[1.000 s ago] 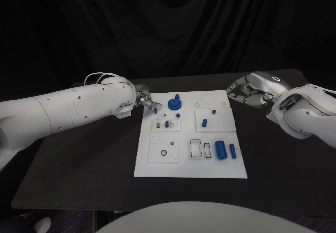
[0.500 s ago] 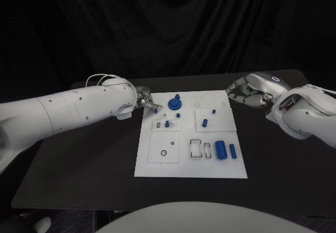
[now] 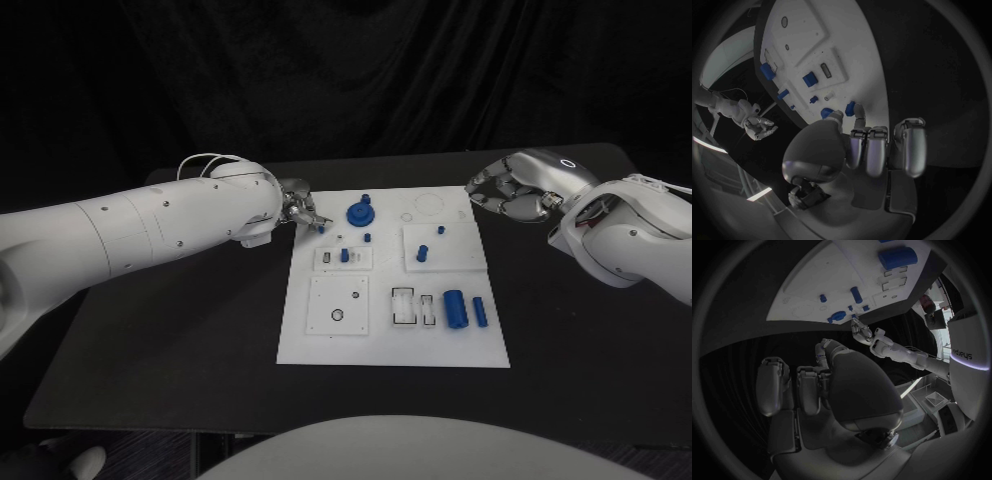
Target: Assemble the parts on the task board
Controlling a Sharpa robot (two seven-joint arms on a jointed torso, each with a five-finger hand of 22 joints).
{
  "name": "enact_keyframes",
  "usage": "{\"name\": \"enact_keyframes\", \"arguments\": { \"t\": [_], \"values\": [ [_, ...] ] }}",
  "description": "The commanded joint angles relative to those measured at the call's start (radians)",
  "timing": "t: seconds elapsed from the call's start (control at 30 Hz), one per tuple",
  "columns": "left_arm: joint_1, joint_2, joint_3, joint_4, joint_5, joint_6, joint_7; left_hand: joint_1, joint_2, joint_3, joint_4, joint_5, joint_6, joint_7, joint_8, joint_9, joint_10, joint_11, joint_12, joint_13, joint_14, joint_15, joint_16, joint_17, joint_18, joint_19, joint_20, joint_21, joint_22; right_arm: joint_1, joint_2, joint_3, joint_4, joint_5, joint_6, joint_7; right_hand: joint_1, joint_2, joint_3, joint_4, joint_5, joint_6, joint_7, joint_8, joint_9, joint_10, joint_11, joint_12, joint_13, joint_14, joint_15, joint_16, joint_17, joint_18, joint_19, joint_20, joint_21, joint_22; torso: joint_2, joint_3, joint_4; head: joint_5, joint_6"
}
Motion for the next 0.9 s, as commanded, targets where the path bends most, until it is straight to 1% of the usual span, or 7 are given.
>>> {"name": "enact_keyframes", "arguments": {
  "t": [0.03,0.1,0.4,0.47,0.53,0.67,0.9],
  "values": [
    [-0.003,0.003,0.001,0.002,0.001,-0.002,0.021,0.015,0.0,0.01,0.001,0.022,-0.001,0.005,-0.012,-0.003,0.108,0.008,0.004,0.263,0.108,0.007,0.003,0.263,-0.006,0.001,0.005,-0.004,0.17,-0.002,0.0,0.001,0.0,-0.002,0.006,-0.01,0.001,0.006,0.004,-0.001,0.005,-0.002,0.0,-0.006,-0.001,0.104,-0.001,0.002,0.261,0.089,0.002,-0.007,0.221,0.017,0.013,0.001,-0.007,0.199,0.0,0.0002,-0.0007,0.0,0.0],
    [-0.003,0.003,0.001,0.0,0.001,-0.001,0.02,0.021,-0.002,0.014,0.0,0.033,-0.001,0.006,-0.017,-0.004,0.108,0.008,0.004,0.263,0.108,0.007,0.003,0.263,-0.006,0.001,0.005,-0.004,0.171,-0.002,0.0,0.001,0.0,-0.002,0.006,-0.011,0.001,0.006,0.004,-0.001,0.005,-0.002,0.0,-0.006,-0.001,0.104,-0.001,0.002,0.261,0.089,0.002,-0.007,0.221,0.017,0.013,0.001,-0.007,0.199,0.0,0.0005,0.0,0.0,0.0],
    [-0.005,0.003,0.001,-0.001,0.001,0.006,0.018,0.034,-0.006,0.025,-0.001,0.058,-0.002,0.006,-0.027,-0.006,0.108,0.008,0.004,0.263,0.108,0.007,0.003,0.263,-0.005,0.001,0.006,-0.006,0.171,-0.002,-0.001,0.001,0.001,-0.002,0.008,-0.012,0.001,0.006,0.004,-0.001,0.005,-0.002,0.0,-0.006,-0.001,0.104,-0.001,0.002,0.261,0.089,0.002,-0.007,0.221,0.017,0.013,0.001,-0.007,0.199,0.0,0.0003,-0.0009,0.003,0.0],
    [-0.006,0.003,0.001,-0.001,0.001,0.006,0.018,0.044,-0.01,0.035,-0.002,0.077,-0.003,0.006,-0.033,-0.007,0.108,0.008,0.004,0.263,0.108,0.007,0.003,0.263,-0.005,0.0,0.006,-0.007,0.172,-0.002,-0.001,0.001,0.001,-0.002,0.008,-0.013,0.001,0.006,0.004,-0.001,0.005,-0.002,0.0,-0.006,-0.001,0.104,-0.001,0.002,0.261,0.089,0.002,-0.007,0.221,0.017,0.013,0.001,-0.007,0.199,0.0,0.0004,-0.0012,0.006,0.0],
    [-0.006,0.003,0.001,-0.001,0.001,0.005,0.02,0.049,-0.011,0.04,-0.002,0.082,-0.003,0.006,-0.036,-0.008,0.108,0.008,0.004,0.263,0.108,0.007,0.003,0.263,-0.005,0.0,0.006,-0.008,0.172,-0.002,-0.001,0.001,0.001,-0.002,0.01,-0.014,0.001,0.006,0.004,-0.001,0.005,-0.002,0.0,-0.006,-0.001,0.104,-0.001,0.002,0.261,0.089,0.002,-0.007,0.221,0.017,0.013,0.001,-0.007,0.199,0.0,0.0002,-0.0013,0.006,0.0],
    [-0.007,0.003,0.001,-0.001,0.001,0.003,0.023,0.068,-0.014,0.063,-0.005,0.082,-0.003,0.005,-0.043,-0.008,0.108,0.008,0.004,0.263,0.108,0.007,0.003,0.263,-0.005,0.0,0.005,-0.008,0.173,-0.002,-0.001,0.001,0.001,-0.002,0.012,-0.016,0.001,0.006,0.005,-0.002,0.006,-0.002,0.0,-0.006,-0.001,0.104,-0.001,0.002,0.261,0.088,0.002,-0.009,0.219,0.017,0.012,0.0,-0.01,0.198,0.0,0.0006,-0.0005,0.004,0.0],
    [-0.009,0.002,0.001,-0.001,0.001,-0.006,0.024,0.102,-0.032,0.12,-0.012,0.105,0.005,0.002,-0.052,-0.008,0.108,0.005,0.004,0.263,0.108,0.005,0.003,0.263,-0.004,-0.001,0.004,-0.012,0.174,-0.002,-0.001,0.001,0.0,-0.002,0.018,-0.021,0.001,0.006,0.007,-0.003,0.007,-0.002,0.0,-0.006,-0.001,0.104,-0.001,0.002,0.261,0.088,0.002,-0.009,0.22,0.017,0.012,0.0,-0.01,0.198,0.0,0.0003,-0.0002,0.005,0.0]
  ]
}}
